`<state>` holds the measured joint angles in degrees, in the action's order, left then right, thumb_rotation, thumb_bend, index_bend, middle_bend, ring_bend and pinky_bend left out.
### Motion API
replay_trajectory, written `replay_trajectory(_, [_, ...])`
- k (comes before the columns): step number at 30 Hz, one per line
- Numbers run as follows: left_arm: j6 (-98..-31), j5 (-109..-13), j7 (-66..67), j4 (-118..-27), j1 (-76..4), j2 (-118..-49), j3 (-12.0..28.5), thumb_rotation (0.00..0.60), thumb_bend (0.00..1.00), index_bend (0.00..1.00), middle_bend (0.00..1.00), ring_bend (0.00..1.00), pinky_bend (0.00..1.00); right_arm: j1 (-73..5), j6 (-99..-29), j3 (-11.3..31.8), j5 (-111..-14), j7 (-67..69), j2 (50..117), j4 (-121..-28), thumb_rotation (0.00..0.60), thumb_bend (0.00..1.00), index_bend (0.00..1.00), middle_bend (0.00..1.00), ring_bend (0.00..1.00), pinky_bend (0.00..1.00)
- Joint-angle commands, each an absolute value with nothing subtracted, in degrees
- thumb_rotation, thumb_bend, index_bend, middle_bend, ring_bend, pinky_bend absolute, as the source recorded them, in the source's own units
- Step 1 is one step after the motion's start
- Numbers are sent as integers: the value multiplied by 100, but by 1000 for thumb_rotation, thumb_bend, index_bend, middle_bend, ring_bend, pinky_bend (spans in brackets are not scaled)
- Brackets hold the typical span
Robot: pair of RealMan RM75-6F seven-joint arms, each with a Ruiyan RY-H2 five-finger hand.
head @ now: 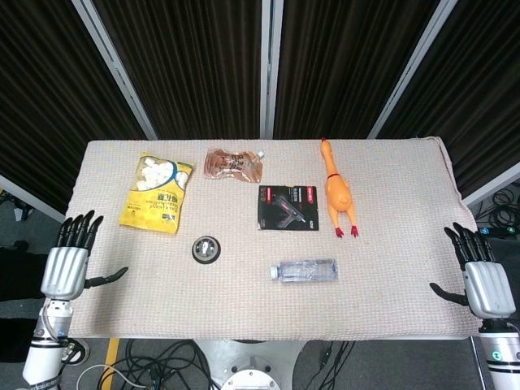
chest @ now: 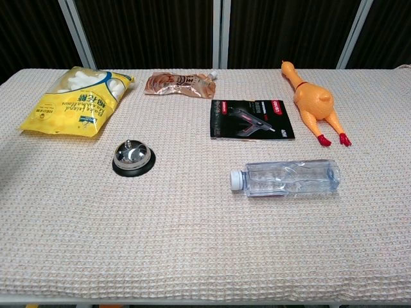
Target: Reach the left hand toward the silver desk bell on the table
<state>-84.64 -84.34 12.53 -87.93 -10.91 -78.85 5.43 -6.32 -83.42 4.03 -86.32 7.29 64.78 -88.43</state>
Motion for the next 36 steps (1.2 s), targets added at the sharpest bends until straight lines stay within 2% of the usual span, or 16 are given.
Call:
replay_trajectory(1, [-8454, -8422, 1246, -8782, -1093, -7899, 542, 205, 0, 37, 0, 0, 0, -627, -8352, 404, -8633, 725, 6468, -8847, 600, 0, 0, 0, 0, 0])
replay_trajectory(11, [-8333, -8404, 1291, -8810, -1198, -7905, 582, 207, 0, 37, 0, 0, 0, -616, -8371, 434, -8599, 787, 6453, -8836, 600, 0, 0, 0, 0, 0])
replay_trajectory(17, [-8036, -8401, 1307, -8802, -1450, -8081, 645, 210, 0, 38, 0, 0, 0, -609, -8387, 421, -8627, 750, 6443, -8834, 600, 0, 0, 0, 0, 0])
replay_trajectory(22, [-7595, -8403, 1382, -8646, -1810, -8600, 662, 219, 0, 37, 0, 0, 0, -608, -8366, 438, -8582, 768, 6434, -8803, 600, 0, 0, 0, 0, 0])
replay_trajectory(28, [-6805, -8114, 1349, -8129, -2340, -9303, 785, 307, 0, 37, 0, 0, 0, -606, -8302, 446, -8504, 783, 6386, -8783, 600, 0, 0, 0, 0, 0])
replay_trajectory(33, [-6111, -7763, 1385, -7655, -2821, -9787, 949, 302, 0, 37, 0, 0, 0, -586, -8322, 433, -8516, 785, 6380, -8802, 600, 0, 0, 0, 0, 0])
replay_trajectory(36, [-6022, -7733, 1335, -7414, -2987, -10129, 983, 342, 0, 37, 0, 0, 0, -584, -8317, 441, -8497, 776, 6388, -8796, 600, 0, 0, 0, 0, 0])
